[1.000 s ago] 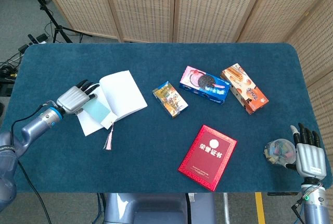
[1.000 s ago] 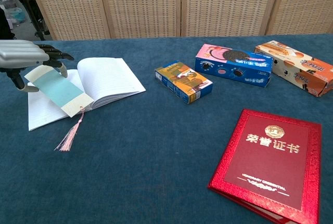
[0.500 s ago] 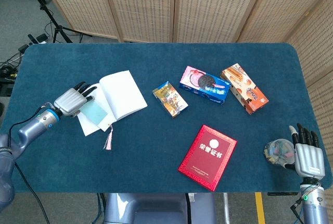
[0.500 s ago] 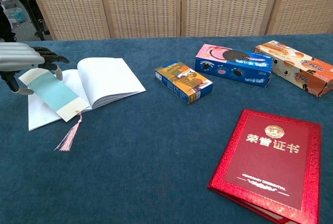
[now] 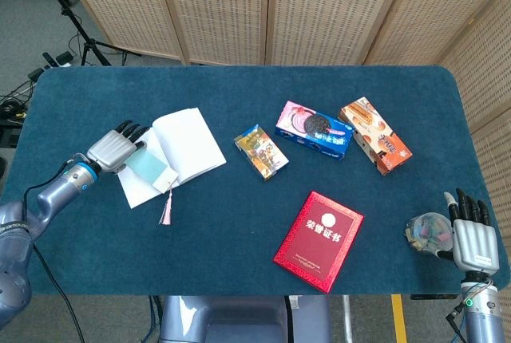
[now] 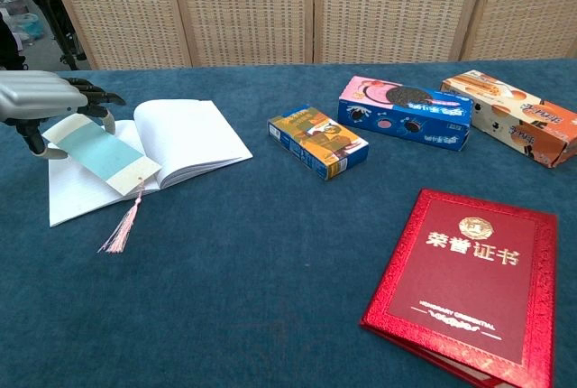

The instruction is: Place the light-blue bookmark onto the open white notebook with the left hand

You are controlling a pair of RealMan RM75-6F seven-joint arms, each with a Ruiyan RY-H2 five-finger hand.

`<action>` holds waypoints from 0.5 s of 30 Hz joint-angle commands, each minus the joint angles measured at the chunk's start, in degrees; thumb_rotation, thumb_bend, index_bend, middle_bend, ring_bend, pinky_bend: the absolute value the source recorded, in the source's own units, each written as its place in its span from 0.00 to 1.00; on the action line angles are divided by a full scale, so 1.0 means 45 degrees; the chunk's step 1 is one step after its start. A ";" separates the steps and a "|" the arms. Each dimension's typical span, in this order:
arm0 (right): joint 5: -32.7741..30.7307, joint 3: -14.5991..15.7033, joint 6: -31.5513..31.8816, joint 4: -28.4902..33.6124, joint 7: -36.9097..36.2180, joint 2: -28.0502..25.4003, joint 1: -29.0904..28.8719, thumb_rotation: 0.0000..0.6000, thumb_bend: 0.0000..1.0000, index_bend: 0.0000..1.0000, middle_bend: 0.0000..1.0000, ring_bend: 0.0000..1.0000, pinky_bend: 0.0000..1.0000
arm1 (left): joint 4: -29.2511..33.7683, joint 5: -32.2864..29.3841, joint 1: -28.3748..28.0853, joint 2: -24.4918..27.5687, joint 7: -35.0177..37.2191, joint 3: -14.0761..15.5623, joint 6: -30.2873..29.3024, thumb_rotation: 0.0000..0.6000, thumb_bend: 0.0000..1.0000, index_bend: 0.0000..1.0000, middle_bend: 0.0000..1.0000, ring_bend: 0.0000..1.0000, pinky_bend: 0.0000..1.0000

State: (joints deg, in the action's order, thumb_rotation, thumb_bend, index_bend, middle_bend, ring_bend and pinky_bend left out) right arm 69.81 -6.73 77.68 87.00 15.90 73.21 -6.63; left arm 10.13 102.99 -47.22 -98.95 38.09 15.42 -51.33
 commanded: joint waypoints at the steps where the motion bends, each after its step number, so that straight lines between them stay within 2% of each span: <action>1: 0.0006 0.0008 -0.0006 0.0002 0.0005 0.0002 -0.0003 1.00 0.16 0.00 0.00 0.00 0.00 | 0.0020 -0.0016 -0.0024 0.0006 -0.0012 -0.0010 -0.0012 1.00 0.30 0.35 0.00 0.00 0.00; 15: 0.0052 0.0056 0.0020 0.0020 0.0116 0.0052 -0.0010 1.00 0.16 0.00 0.00 0.00 0.00 | 0.0069 0.0102 0.0208 0.0240 0.0060 0.0219 -0.0054 1.00 0.29 0.35 0.00 0.00 0.00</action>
State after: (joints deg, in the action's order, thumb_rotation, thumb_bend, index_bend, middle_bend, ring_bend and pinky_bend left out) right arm 70.06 -6.48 77.78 87.10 16.41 73.44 -6.68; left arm 10.45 103.43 -46.30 -97.89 38.37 16.39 -51.60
